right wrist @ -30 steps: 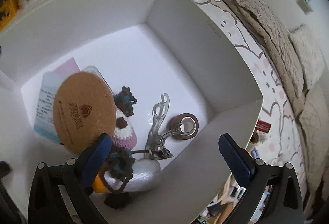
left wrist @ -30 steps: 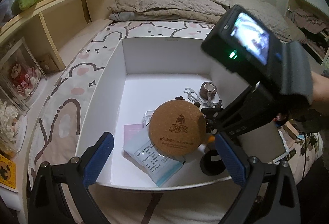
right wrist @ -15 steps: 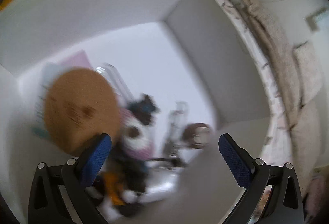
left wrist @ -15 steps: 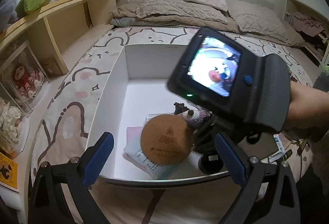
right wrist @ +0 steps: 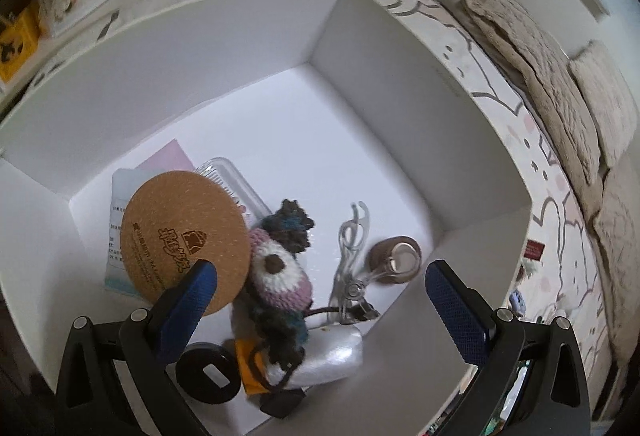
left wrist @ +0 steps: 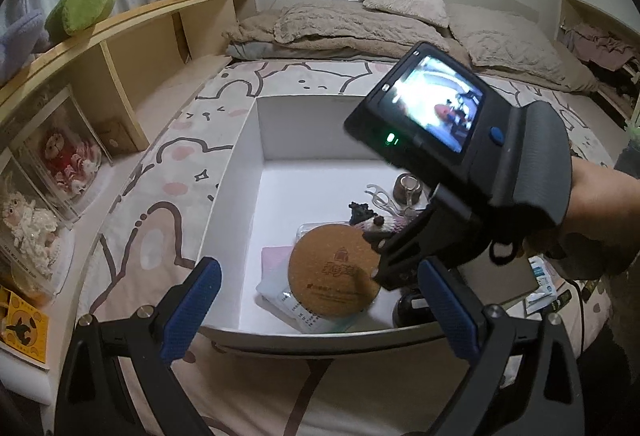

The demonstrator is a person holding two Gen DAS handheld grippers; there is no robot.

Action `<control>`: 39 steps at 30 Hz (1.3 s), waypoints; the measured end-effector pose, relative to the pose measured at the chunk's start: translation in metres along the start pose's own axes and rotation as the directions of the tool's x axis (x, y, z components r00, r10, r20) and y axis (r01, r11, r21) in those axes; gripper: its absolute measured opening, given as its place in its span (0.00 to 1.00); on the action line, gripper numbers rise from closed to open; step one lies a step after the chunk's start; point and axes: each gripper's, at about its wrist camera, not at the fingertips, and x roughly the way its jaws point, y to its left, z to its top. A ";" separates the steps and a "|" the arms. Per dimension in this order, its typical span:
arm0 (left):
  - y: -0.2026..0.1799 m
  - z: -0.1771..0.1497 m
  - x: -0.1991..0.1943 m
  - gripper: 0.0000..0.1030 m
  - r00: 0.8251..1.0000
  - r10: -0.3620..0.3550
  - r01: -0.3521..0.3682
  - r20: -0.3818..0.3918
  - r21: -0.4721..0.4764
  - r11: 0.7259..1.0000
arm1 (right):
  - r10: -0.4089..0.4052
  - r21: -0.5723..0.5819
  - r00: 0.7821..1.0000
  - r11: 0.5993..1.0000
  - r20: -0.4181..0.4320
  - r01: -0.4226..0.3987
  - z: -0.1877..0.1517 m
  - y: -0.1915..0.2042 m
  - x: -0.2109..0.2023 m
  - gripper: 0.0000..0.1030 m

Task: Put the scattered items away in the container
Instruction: 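Lower the metal clip into the box and open the right tool, then withdraw both tools from the white box back toward the item pile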

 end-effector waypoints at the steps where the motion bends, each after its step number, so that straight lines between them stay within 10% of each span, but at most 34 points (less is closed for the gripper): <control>1: 0.000 0.000 -0.001 0.97 1.000 -0.001 0.001 0.000 0.002 1.000 | 0.004 0.010 1.000 1.000 0.008 -0.004 -0.002 -0.002 -0.003 1.00; 39: -0.039 0.026 -0.047 1.00 0.995 0.060 -0.053 0.080 -0.093 0.994 | 0.108 0.218 0.910 0.953 0.401 -0.210 -0.089 -0.076 -0.135 1.00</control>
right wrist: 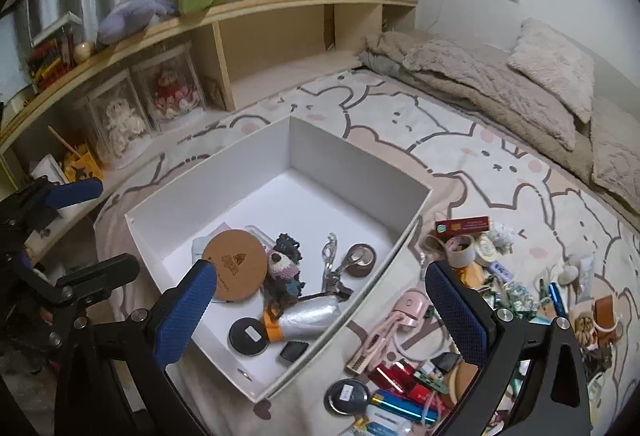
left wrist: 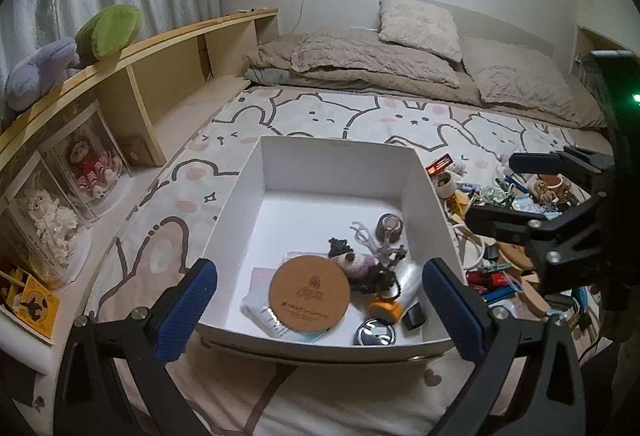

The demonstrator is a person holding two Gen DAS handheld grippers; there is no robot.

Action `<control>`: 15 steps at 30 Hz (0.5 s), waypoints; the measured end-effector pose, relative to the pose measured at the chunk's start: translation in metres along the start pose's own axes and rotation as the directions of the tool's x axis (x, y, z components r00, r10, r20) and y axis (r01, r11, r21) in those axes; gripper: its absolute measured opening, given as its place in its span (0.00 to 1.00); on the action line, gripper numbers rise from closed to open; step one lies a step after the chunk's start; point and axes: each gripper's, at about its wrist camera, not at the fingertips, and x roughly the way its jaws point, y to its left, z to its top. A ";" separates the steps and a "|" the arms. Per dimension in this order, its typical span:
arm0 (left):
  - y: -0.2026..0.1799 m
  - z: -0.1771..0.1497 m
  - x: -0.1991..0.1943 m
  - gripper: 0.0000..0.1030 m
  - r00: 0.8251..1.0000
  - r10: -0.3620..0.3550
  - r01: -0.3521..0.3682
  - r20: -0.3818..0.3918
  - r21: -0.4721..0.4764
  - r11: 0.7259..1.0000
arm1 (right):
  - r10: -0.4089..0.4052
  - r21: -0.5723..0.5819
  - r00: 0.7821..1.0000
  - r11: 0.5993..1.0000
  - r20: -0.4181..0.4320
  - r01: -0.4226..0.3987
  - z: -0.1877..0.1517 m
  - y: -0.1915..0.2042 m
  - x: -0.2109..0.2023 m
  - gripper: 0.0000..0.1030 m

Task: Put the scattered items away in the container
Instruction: 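Withdraw both tools from the white box back toward the item pile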

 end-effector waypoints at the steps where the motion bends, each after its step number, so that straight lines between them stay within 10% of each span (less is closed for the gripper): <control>1: -0.002 0.001 -0.001 1.00 1.000 -0.001 0.001 0.002 -0.001 1.000 | 0.007 0.006 1.000 1.000 0.007 -0.007 -0.001 -0.003 -0.004 1.00; 15: -0.035 0.022 -0.011 1.00 0.998 -0.048 0.049 0.032 -0.053 0.997 | -0.033 0.065 0.995 0.998 0.093 0.027 -0.017 -0.045 -0.060 1.00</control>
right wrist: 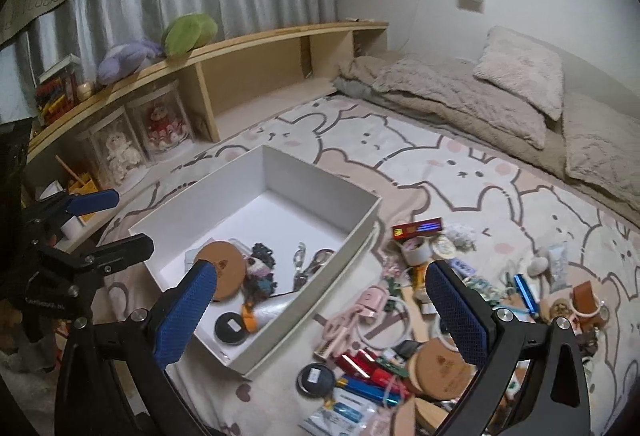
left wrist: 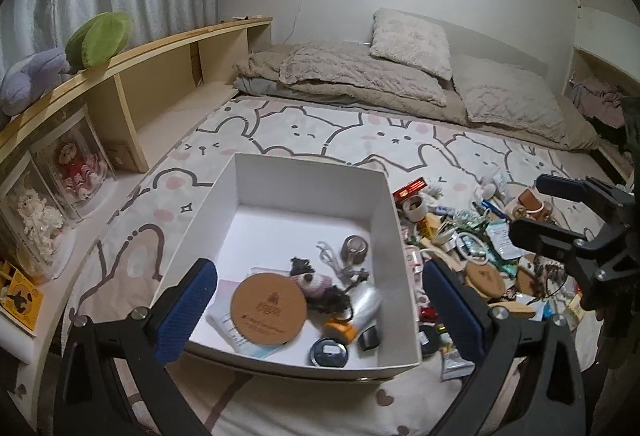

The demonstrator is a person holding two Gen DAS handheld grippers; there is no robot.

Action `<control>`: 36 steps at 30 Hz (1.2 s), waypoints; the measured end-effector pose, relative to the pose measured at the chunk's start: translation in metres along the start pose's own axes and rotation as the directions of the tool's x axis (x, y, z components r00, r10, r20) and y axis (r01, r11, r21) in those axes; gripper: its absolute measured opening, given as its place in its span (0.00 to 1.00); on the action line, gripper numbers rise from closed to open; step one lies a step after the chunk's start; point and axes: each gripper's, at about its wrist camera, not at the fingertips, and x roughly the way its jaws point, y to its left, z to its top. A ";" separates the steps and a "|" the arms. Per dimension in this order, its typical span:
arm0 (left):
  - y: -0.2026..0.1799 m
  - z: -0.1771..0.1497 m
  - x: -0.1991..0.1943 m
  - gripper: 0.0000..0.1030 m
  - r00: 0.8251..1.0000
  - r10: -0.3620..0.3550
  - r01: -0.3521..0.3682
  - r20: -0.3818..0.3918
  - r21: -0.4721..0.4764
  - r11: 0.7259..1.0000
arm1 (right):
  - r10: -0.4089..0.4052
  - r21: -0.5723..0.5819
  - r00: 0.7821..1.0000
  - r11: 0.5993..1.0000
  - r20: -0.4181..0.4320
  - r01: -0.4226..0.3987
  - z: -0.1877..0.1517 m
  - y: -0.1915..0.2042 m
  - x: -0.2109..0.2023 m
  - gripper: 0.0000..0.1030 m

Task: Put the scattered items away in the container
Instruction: 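Withdraw both tools from the white box back toward the item pile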

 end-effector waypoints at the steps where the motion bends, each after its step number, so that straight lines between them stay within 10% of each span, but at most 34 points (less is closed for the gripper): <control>1: -0.003 0.001 -0.001 1.00 1.000 -0.004 0.004 0.002 0.001 1.000 | -0.005 0.004 1.000 1.000 0.006 0.005 -0.001 -0.004 -0.004 1.00; 36: -0.134 0.040 0.001 1.00 0.986 -0.145 0.135 0.078 0.119 0.984 | -0.199 0.175 0.973 0.968 0.113 0.178 -0.040 -0.130 -0.113 1.00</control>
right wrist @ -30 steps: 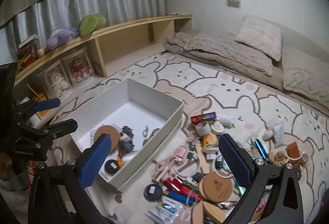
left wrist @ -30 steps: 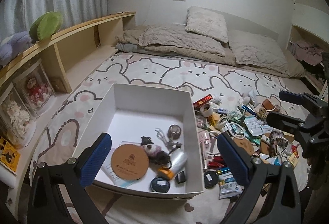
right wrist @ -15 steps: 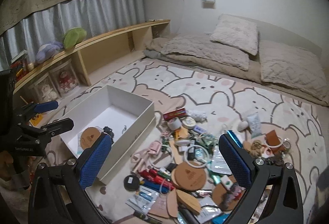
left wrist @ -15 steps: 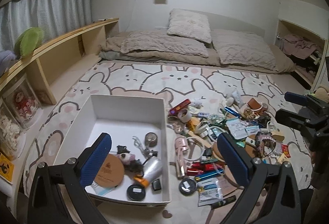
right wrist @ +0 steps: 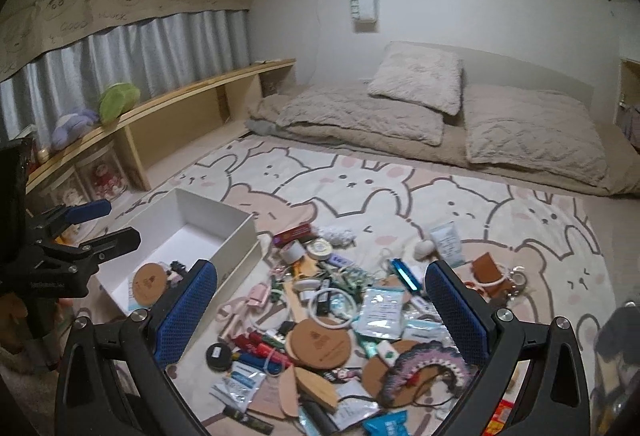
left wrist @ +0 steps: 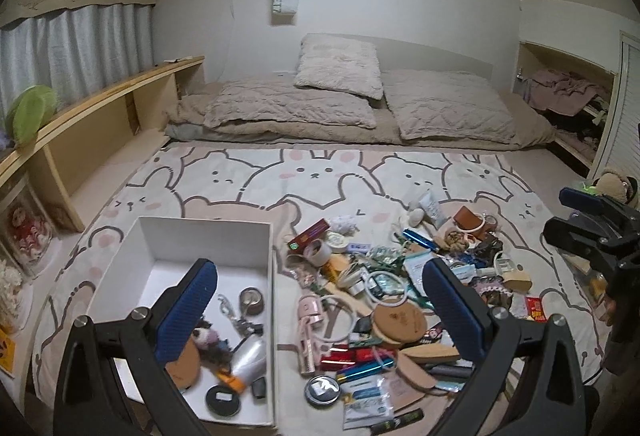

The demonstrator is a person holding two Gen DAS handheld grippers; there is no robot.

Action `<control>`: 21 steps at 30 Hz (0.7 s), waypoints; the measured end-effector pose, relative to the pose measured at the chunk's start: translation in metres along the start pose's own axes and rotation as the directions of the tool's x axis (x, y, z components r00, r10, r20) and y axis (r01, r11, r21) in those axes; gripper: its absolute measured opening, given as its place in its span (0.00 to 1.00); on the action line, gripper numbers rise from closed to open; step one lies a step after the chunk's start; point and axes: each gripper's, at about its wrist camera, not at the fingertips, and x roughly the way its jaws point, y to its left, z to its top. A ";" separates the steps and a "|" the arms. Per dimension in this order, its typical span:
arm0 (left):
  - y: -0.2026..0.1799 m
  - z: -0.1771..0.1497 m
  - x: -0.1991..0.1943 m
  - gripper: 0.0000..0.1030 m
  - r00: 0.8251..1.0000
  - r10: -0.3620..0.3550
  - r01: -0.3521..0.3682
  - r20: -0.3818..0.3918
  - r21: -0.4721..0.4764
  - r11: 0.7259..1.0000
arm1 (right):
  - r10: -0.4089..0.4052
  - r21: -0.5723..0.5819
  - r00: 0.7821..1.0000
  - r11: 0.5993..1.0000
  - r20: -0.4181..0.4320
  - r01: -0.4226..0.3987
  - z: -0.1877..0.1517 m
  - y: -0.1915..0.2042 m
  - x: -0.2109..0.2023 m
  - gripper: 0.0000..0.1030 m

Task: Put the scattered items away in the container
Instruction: 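Withdraw both tools from the white box back toward the item pile, then lower both tools over the pile toward the crocheted pink-purple hair band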

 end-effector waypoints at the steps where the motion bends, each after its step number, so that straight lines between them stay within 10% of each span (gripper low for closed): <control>1: -0.003 0.001 0.003 1.00 1.000 -0.003 0.003 0.001 0.002 1.000 | -0.006 0.005 1.000 1.000 0.003 0.006 0.000 -0.003 -0.001 1.00; 21: -0.042 -0.013 0.065 1.00 1.000 -0.008 0.007 0.024 0.021 1.000 | -0.087 0.099 0.994 0.992 0.062 0.080 -0.033 -0.074 0.015 1.00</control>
